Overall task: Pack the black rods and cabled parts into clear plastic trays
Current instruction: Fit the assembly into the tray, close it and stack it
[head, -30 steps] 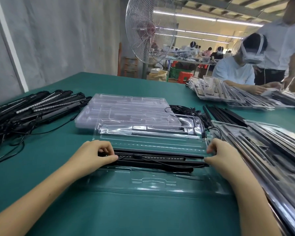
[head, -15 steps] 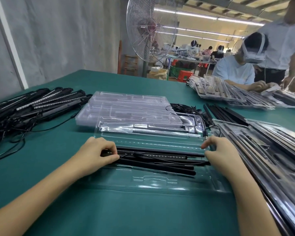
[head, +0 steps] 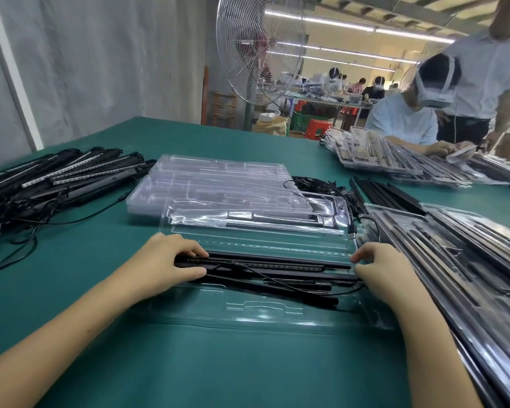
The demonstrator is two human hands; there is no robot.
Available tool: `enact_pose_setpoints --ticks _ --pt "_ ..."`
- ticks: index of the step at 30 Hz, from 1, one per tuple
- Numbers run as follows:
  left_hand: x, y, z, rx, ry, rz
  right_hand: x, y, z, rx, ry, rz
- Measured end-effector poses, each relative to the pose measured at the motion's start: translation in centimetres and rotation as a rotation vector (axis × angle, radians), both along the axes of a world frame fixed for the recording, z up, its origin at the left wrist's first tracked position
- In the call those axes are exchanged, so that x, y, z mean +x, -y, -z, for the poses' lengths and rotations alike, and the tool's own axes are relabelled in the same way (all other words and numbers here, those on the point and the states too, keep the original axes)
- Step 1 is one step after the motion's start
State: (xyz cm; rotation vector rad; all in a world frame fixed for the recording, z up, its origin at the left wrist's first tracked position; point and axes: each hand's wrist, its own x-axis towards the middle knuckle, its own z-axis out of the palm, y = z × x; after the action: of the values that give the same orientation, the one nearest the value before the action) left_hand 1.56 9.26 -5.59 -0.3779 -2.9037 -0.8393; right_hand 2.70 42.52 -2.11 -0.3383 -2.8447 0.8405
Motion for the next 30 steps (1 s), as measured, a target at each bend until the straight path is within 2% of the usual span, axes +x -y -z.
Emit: enact_pose_setpoints --ticks 2,6,8,11,15,16,22,25,28,30 --pt "-0.1 0.0 -0.1 0.017 -0.003 -0.018 0.2 0.2 -0.5 -0.054 -0.17 0.04" --pt "-0.2 0.8 0.0 0.028 0.044 -0.016 0.9 1.0 -1.7 -0.108 -0.746 0.122" --pt "-0.3 1.1 -0.1 0.021 0.065 -0.004 1.1 1.9 -1.7 -0.041 -0.841 0.131" --pt "-0.7 1.2 -0.2 0.005 0.085 0.011 0.7 2.1 -1.2 0.058 -0.652 0.129" --pt "-0.5 1.2 0.2 0.009 0.064 -0.002 0.7 0.6 -0.5 0.204 -0.067 0.121" --pt "-0.4 1.1 0.4 0.001 0.053 -0.015 0.8 0.6 -0.4 0.25 0.007 0.112" --pt "-0.2 -0.1 1.8 -0.11 -0.126 -0.122 0.3 1.0 0.3 0.205 0.181 -0.029" --pt "-0.3 0.1 2.3 -0.106 -0.141 -0.142 0.0 0.5 0.7 0.192 0.174 -0.033" --pt "-0.5 1.7 2.4 -0.14 -0.132 -0.173 -0.2 0.4 0.9 0.049 0.152 -0.069" --pt "-0.4 2.8 2.4 -0.122 -0.125 -0.171 -0.4 0.9 1.1 0.051 0.136 -0.091"
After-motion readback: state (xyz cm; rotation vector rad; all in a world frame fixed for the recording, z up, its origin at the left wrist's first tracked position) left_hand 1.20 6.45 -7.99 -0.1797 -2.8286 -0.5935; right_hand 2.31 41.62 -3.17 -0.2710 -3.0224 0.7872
